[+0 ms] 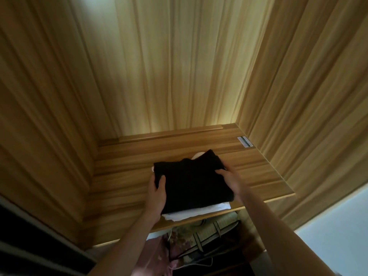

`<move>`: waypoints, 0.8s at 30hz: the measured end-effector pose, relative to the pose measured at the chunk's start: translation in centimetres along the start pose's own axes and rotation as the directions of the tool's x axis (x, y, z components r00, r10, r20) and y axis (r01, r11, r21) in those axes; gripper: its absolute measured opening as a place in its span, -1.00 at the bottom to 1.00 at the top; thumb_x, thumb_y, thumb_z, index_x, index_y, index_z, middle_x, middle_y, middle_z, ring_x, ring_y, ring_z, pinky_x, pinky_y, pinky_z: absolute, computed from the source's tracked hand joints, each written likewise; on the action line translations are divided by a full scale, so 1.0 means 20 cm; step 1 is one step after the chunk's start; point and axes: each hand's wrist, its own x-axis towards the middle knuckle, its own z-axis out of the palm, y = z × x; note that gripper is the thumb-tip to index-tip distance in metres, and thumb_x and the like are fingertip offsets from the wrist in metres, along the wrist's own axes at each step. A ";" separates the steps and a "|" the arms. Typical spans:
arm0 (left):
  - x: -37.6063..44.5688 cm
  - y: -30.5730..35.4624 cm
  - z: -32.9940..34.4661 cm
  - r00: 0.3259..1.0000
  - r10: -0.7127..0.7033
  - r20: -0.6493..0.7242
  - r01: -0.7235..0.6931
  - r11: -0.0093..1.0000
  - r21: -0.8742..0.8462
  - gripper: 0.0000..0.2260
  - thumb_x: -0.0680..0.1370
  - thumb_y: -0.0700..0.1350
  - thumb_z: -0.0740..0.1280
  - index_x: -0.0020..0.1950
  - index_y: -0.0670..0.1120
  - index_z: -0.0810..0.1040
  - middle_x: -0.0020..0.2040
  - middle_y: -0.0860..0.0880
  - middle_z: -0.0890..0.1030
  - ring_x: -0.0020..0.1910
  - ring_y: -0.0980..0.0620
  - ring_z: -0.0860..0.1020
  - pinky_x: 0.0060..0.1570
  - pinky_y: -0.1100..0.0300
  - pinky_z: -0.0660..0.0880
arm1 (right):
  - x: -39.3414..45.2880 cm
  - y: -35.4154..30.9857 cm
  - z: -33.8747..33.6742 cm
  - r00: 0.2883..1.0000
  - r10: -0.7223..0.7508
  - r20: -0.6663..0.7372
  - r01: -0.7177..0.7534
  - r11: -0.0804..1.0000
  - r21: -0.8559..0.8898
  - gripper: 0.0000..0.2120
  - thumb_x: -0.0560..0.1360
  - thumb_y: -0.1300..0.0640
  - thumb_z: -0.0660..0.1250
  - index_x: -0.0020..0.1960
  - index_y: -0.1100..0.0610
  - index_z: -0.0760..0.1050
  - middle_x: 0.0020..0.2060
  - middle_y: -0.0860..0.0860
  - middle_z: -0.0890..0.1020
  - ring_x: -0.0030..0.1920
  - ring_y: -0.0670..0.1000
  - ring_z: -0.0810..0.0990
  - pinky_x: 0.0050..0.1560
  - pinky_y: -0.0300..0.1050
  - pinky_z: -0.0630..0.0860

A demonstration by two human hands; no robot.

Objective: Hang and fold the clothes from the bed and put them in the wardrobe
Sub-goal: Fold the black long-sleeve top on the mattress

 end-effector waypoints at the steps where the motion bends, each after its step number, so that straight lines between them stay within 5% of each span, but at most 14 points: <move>1: 0.01 0.01 0.00 1.000 -0.004 0.002 0.004 1.000 0.023 -0.58 0.73 0.07 0.19 0.60 0.07 0.32 0.41 0.05 0.48 0.39 0.01 0.47 0.45 -0.01 0.41 | 0.02 0.02 0.00 1.000 0.000 -0.014 -0.001 0.998 -0.055 -0.55 0.64 0.18 0.28 0.49 -0.08 0.42 0.33 0.05 0.54 0.25 0.10 0.54 0.13 0.00 0.53; 6: 0.07 0.06 0.00 1.000 -0.011 -0.001 0.011 0.996 0.091 -0.62 0.72 -0.06 0.24 0.54 -0.01 0.30 0.31 -0.04 0.52 0.34 -0.11 0.53 0.38 -0.12 0.49 | 0.02 0.13 0.01 0.983 -0.119 -0.140 0.085 0.970 -0.229 -0.50 0.63 0.18 0.31 0.56 0.06 0.33 0.42 0.09 0.49 0.37 0.11 0.49 0.36 0.06 0.47; 8: 0.04 0.05 0.00 0.997 0.048 -0.066 -0.031 0.970 0.240 -0.63 0.72 -0.05 0.24 0.51 -0.05 0.31 0.27 -0.03 0.52 0.33 -0.15 0.53 0.32 -0.09 0.51 | -0.03 0.13 0.04 0.948 -0.246 -0.204 0.142 0.896 -0.421 -0.55 0.66 0.15 0.28 0.53 0.10 0.35 0.40 0.08 0.48 0.40 0.12 0.47 0.37 0.09 0.45; 10: 0.00 0.04 0.00 0.956 0.238 -0.173 -0.094 0.805 0.586 -0.62 0.70 -0.01 0.23 0.50 -0.09 0.34 0.35 -0.11 0.48 0.39 -0.21 0.45 0.35 -0.14 0.44 | -0.08 0.15 0.07 0.867 -0.460 -0.192 0.245 0.729 -0.639 -0.63 0.68 0.08 0.23 0.48 0.10 0.39 0.35 0.06 0.47 0.35 0.11 0.48 0.28 0.09 0.49; 12: -0.04 0.02 0.03 0.882 0.459 -0.107 -0.208 0.582 0.786 -0.60 0.70 0.01 0.21 0.50 -0.12 0.39 0.46 -0.17 0.41 0.43 -0.22 0.38 0.42 -0.19 0.40 | -0.11 0.18 0.10 0.775 -0.630 -0.040 0.416 0.558 -0.718 -0.60 0.70 -0.02 0.19 0.48 0.09 0.42 0.39 0.03 0.48 0.37 0.07 0.48 0.34 0.08 0.49; 14: -0.04 -0.01 0.06 0.819 0.566 0.094 -0.376 0.406 0.833 -0.59 0.72 0.03 0.14 0.48 -0.14 0.47 0.46 -0.16 0.46 0.44 -0.19 0.42 0.43 -0.19 0.42 | -0.10 0.23 0.12 0.766 -0.630 0.128 0.472 0.417 -0.777 -0.47 0.70 -0.20 0.04 0.55 0.04 0.38 0.50 -0.02 0.44 0.51 0.03 0.39 0.49 0.06 0.38; 16: -0.04 -0.07 0.08 0.820 0.522 0.233 -0.435 0.305 0.847 -0.50 0.71 0.10 0.04 0.48 -0.15 0.50 0.47 -0.16 0.51 0.49 -0.17 0.43 0.49 -0.15 0.40 | -0.11 0.28 0.13 0.800 -0.557 0.224 0.457 0.324 -0.828 -0.29 0.66 -0.36 -0.20 0.62 -0.02 0.28 0.59 -0.05 0.33 0.62 -0.02 0.22 0.59 0.05 0.23; 19: -0.02 -0.14 0.07 0.872 0.410 0.268 -0.408 0.307 0.859 -0.35 0.66 0.22 -0.11 0.56 -0.12 0.43 0.56 -0.12 0.42 0.59 -0.11 0.32 0.57 -0.01 0.25 | -0.12 0.32 0.14 0.834 -0.496 0.240 0.426 0.304 -0.852 -0.15 0.57 -0.43 -0.38 0.66 -0.05 0.19 0.64 -0.07 0.24 0.65 -0.05 0.10 0.65 -0.02 0.03; 24: -0.04 -0.13 0.05 0.888 0.357 0.290 -0.405 0.307 0.861 -0.28 0.63 0.27 -0.19 0.62 -0.09 0.32 0.63 -0.09 0.31 0.65 -0.07 0.18 0.63 0.01 0.13 | -0.14 0.33 0.15 0.850 -0.476 0.227 0.394 0.288 -0.873 -0.30 0.64 -0.33 -0.25 0.68 -0.06 0.13 0.66 -0.08 0.19 0.66 -0.06 0.04 0.61 -0.10 -0.10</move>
